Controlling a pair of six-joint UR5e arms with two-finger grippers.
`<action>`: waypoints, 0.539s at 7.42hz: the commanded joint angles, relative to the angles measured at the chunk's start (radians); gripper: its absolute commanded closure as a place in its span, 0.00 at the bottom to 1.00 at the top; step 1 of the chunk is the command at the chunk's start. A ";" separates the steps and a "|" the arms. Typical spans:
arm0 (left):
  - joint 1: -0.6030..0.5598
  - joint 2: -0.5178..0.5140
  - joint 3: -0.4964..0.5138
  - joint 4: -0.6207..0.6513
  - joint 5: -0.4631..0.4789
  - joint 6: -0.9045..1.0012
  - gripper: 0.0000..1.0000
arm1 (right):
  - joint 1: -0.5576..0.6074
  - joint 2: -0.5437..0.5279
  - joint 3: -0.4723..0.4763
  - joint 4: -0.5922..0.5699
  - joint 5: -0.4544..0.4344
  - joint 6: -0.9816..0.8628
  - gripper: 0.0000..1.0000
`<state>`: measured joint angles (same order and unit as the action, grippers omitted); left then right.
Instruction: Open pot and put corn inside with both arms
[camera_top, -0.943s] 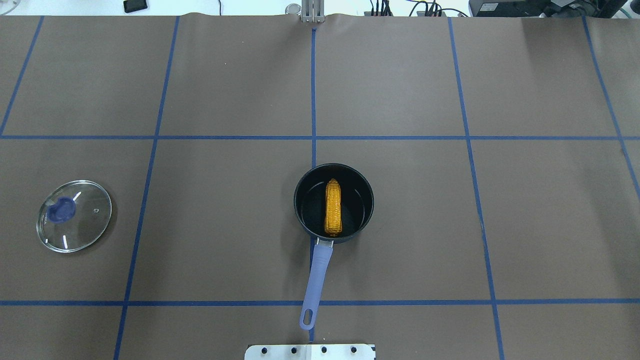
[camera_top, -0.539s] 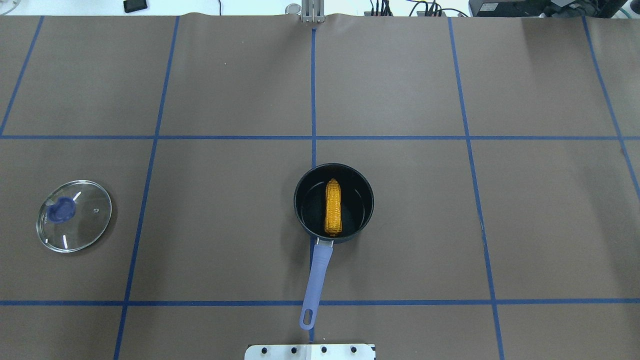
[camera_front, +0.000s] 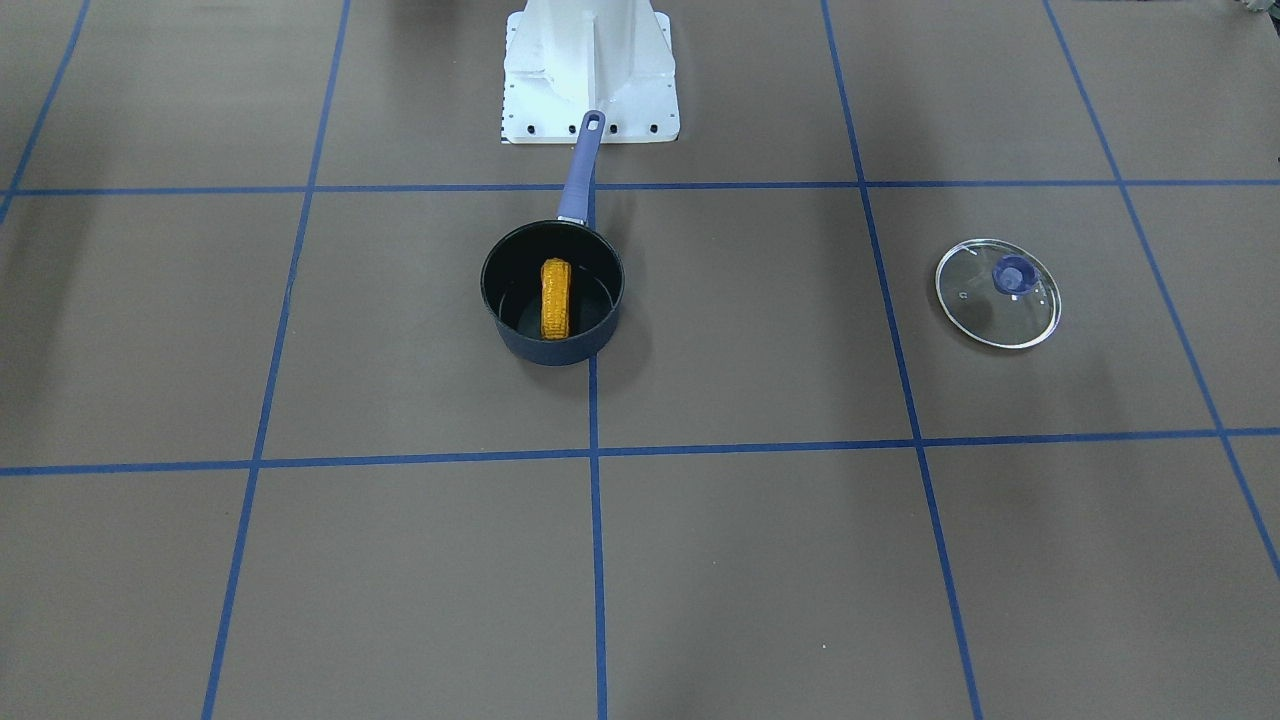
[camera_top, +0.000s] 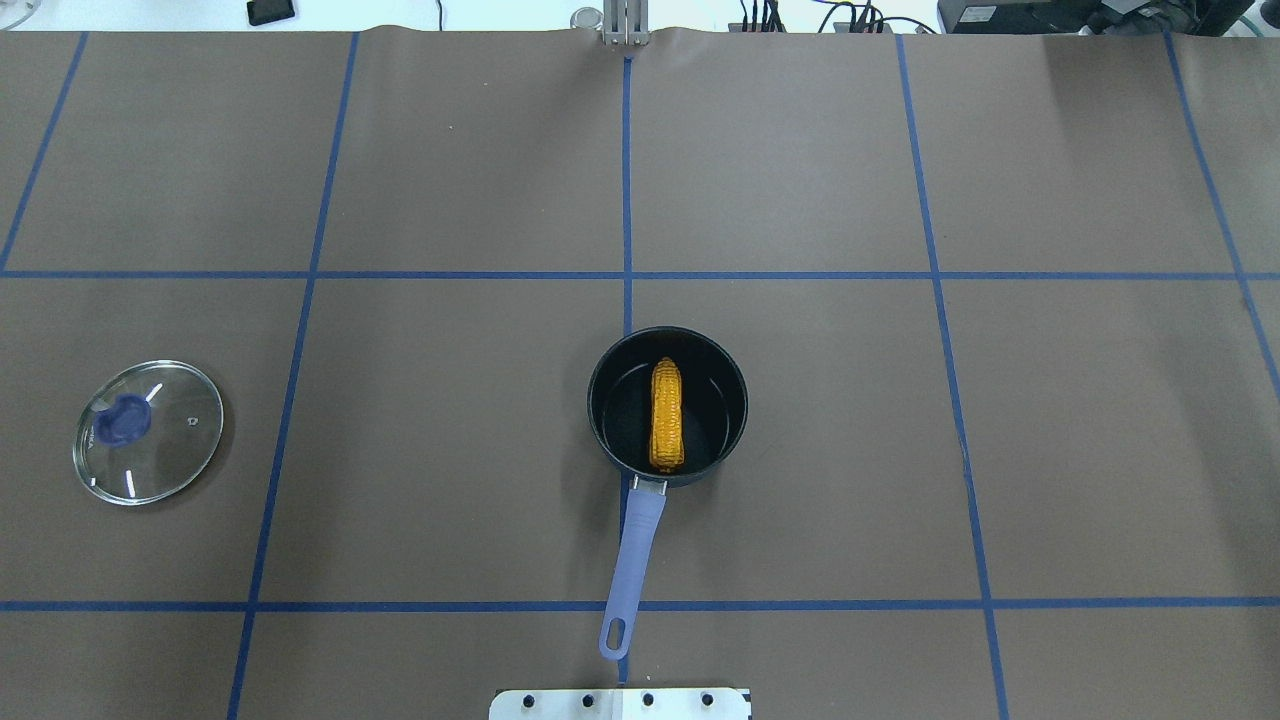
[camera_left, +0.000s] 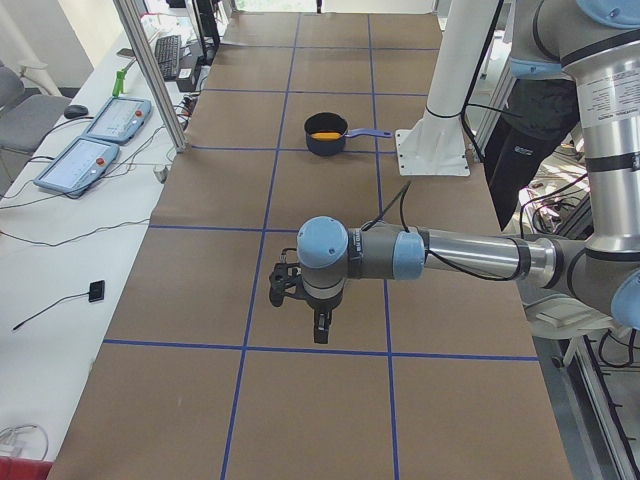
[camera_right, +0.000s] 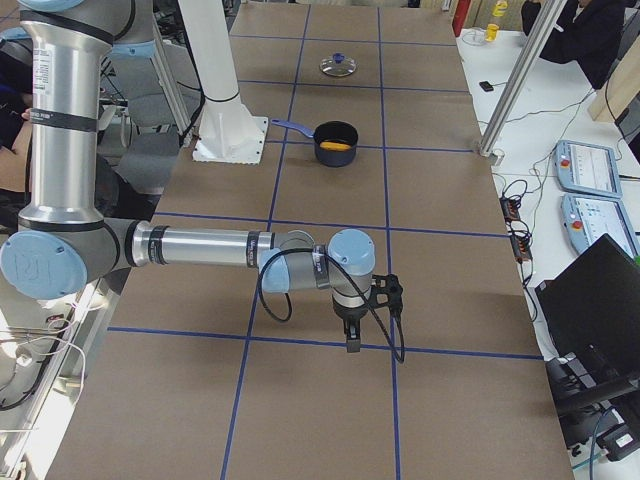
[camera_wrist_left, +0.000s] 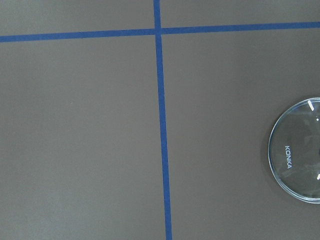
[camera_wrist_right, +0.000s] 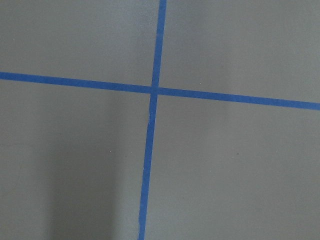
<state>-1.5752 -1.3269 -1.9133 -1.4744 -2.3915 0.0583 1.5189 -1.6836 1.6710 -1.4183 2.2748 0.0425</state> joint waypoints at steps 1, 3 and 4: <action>0.000 0.000 -0.004 0.000 -0.002 0.000 0.02 | 0.000 0.002 0.003 0.001 0.000 0.000 0.00; 0.001 0.000 -0.004 -0.003 -0.002 0.000 0.02 | 0.000 0.004 0.003 0.002 0.000 0.000 0.00; 0.000 0.000 -0.006 -0.004 0.000 0.000 0.02 | -0.002 0.005 0.001 0.002 0.000 0.000 0.00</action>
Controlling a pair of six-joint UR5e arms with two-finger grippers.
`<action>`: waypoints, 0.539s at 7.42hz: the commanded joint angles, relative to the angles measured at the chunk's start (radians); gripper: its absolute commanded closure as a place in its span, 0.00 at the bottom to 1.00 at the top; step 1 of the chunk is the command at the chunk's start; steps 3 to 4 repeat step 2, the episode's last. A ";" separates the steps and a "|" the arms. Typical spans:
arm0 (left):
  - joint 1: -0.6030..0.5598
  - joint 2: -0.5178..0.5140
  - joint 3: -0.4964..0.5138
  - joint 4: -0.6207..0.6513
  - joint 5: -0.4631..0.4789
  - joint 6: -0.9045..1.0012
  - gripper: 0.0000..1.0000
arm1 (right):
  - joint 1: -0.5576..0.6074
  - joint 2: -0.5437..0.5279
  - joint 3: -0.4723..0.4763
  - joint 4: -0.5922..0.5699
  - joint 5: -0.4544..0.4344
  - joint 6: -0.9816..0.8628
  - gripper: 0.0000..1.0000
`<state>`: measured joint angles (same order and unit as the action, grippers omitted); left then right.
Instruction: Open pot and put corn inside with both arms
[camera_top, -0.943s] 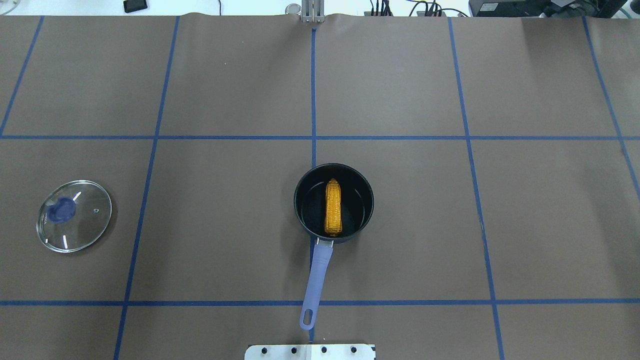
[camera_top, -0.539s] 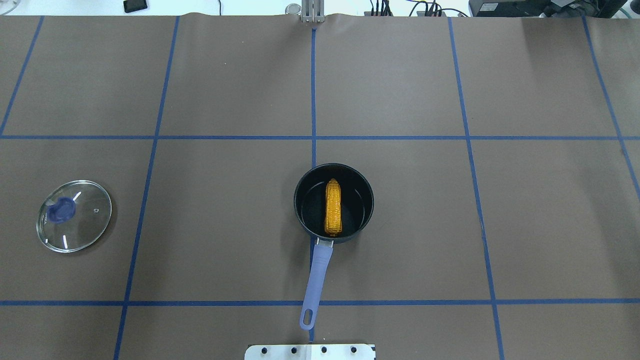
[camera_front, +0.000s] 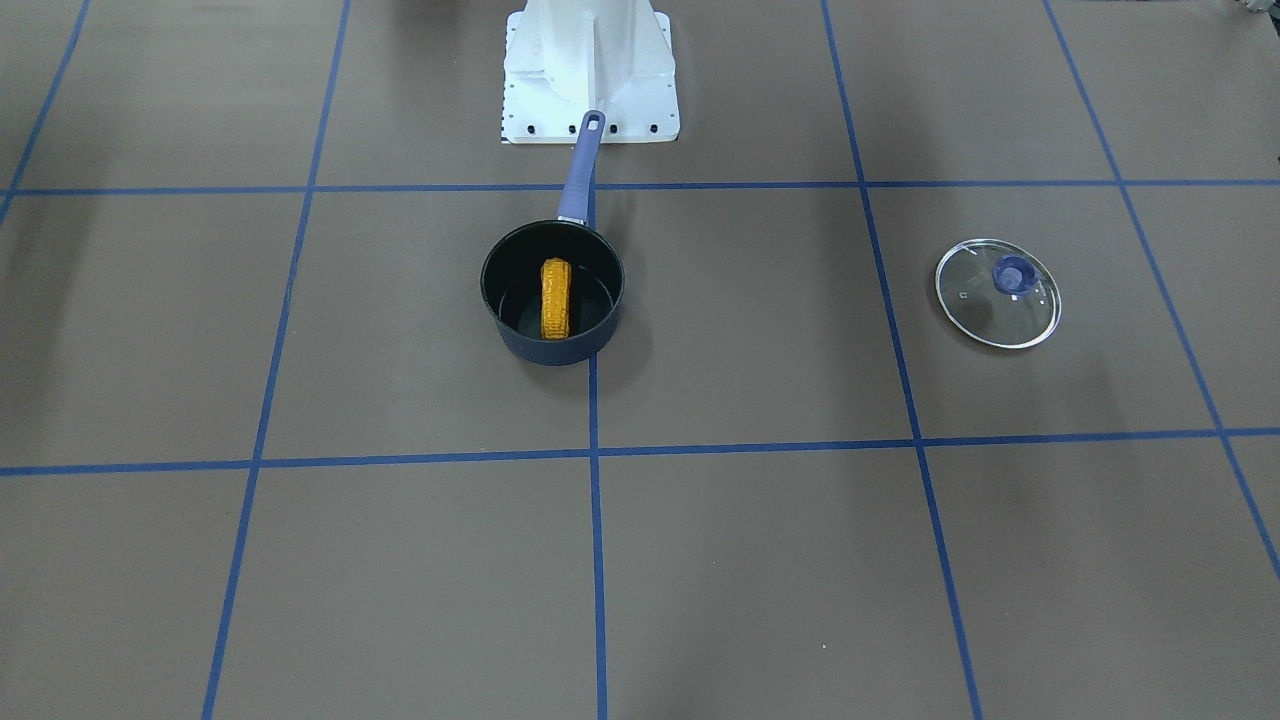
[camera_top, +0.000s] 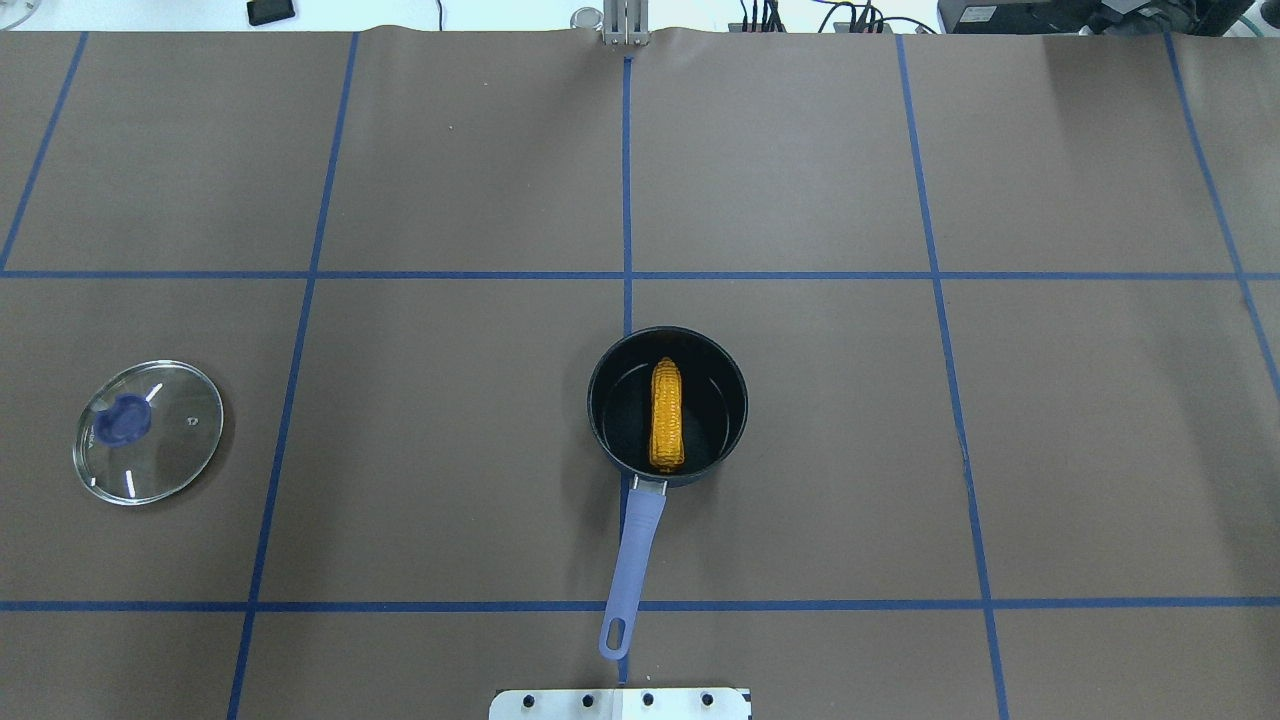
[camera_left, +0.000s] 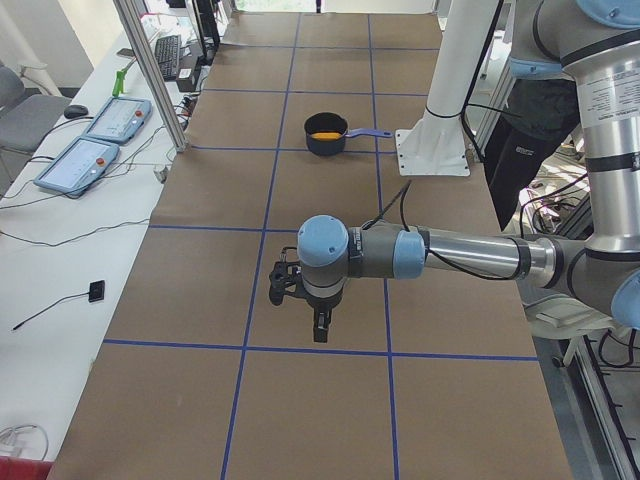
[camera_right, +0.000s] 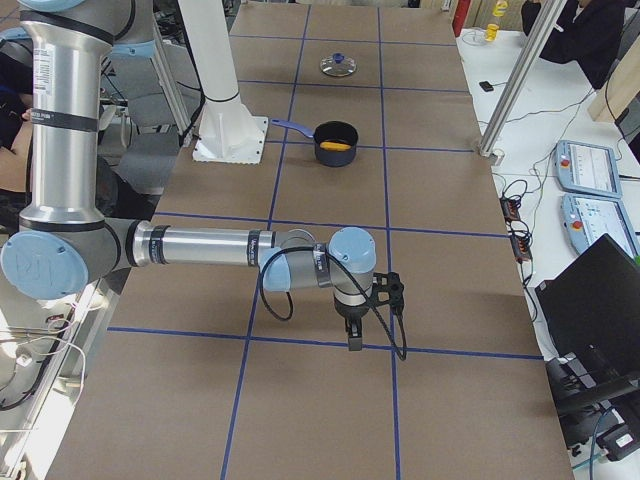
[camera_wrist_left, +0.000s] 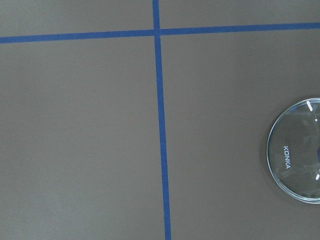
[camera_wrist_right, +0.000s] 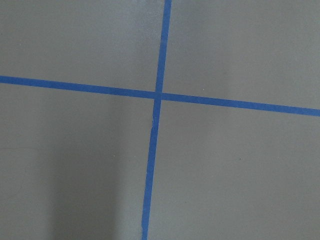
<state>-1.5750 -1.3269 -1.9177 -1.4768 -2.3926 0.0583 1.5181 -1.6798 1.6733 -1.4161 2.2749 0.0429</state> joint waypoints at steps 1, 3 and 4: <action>0.000 0.000 0.000 -0.002 0.001 0.000 0.02 | -0.001 0.002 -0.001 0.000 0.000 0.000 0.00; 0.001 0.000 0.000 -0.002 0.001 -0.002 0.02 | -0.002 0.002 -0.001 0.000 0.000 0.000 0.00; 0.001 0.000 0.000 -0.002 0.001 -0.002 0.02 | -0.002 0.002 -0.001 0.000 0.000 0.000 0.00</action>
